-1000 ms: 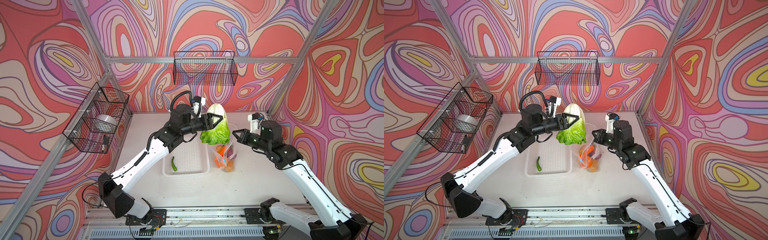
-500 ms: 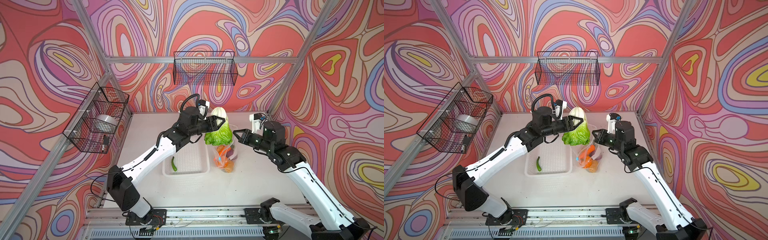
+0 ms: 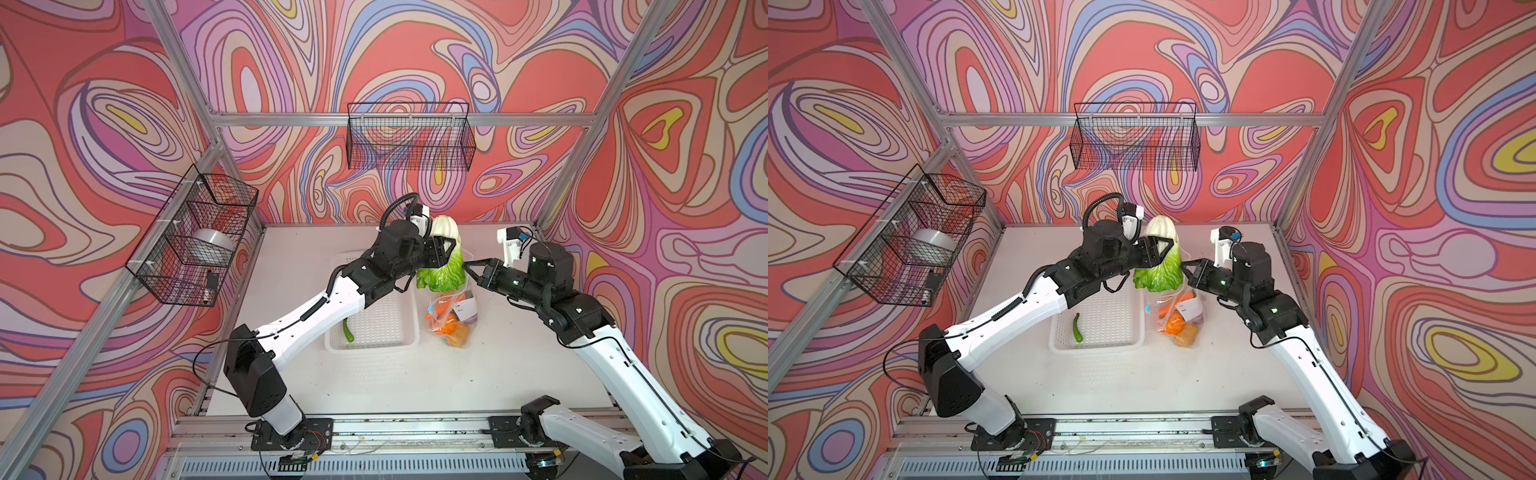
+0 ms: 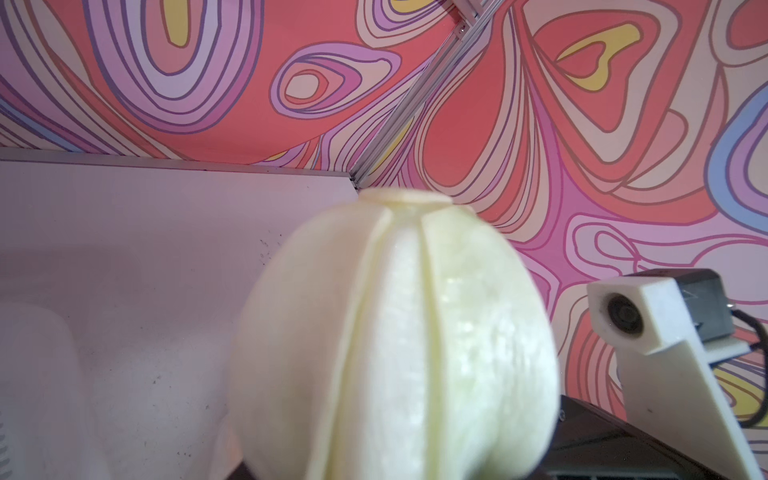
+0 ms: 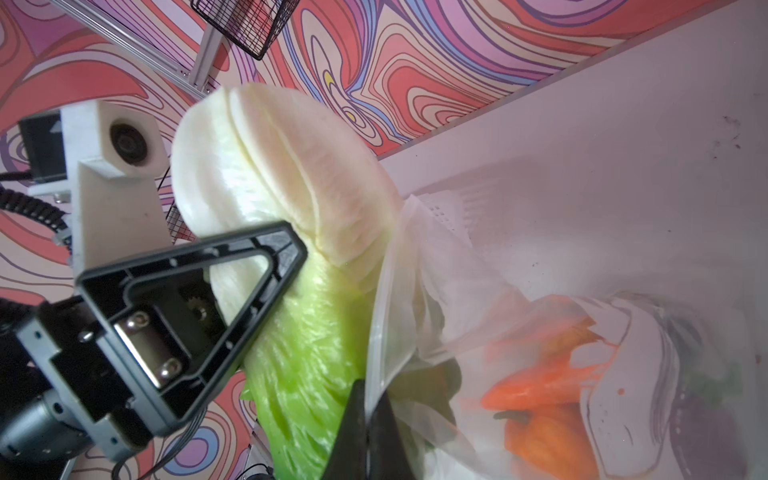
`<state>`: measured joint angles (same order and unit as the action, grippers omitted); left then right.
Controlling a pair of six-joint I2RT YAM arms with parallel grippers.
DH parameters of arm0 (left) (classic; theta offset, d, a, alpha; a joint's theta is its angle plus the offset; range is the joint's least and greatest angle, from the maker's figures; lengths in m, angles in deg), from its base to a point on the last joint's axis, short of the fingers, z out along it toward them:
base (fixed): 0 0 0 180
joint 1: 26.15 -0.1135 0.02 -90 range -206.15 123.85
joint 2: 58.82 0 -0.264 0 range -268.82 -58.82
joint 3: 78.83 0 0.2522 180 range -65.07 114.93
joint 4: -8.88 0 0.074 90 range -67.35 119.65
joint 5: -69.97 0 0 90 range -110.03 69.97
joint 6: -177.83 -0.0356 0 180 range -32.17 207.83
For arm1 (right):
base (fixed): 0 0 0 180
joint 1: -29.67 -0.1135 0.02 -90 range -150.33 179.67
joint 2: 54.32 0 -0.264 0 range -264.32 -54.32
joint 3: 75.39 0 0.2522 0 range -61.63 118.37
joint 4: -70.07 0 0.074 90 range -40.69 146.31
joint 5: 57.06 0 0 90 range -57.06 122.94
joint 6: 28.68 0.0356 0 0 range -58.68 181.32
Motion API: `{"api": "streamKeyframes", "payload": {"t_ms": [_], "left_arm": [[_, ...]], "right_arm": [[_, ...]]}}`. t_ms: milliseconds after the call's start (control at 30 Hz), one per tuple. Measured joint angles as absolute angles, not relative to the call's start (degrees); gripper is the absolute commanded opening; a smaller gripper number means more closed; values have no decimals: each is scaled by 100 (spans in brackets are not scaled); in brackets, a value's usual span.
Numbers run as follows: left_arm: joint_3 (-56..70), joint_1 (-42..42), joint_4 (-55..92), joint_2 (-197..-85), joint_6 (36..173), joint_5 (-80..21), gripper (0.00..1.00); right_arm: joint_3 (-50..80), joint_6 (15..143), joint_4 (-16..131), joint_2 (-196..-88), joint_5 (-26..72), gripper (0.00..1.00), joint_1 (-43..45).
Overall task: Place the food in the zip-top bag and seal the zipper
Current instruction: 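Lift the lettuce with the left gripper and carry it toward the bag, then lower the lettuce into the bag mouth held by the right gripper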
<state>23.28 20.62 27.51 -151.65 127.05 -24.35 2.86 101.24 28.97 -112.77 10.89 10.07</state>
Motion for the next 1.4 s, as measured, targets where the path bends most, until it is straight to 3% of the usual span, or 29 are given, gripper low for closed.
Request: {"api": "streamKeyframes", "payload": {"t_ms": [567, 1100, 1400], "left_arm": [[3104, 2149, 2937, -15627, 12694, -1377, 30], [2886, 2580, 2447, -15644, 13122, -654, 30], [2081, 2896, 1968, -15642, 13131, 179, 30]], "right_arm": [[323, 10307, 2699, -11223, 1524, 0, 1007], [-171, 11101, 3138, -10720, 1846, 0, 1007], [-320, 11324, 3269, -10617, 1938, 0, 1007]]}}
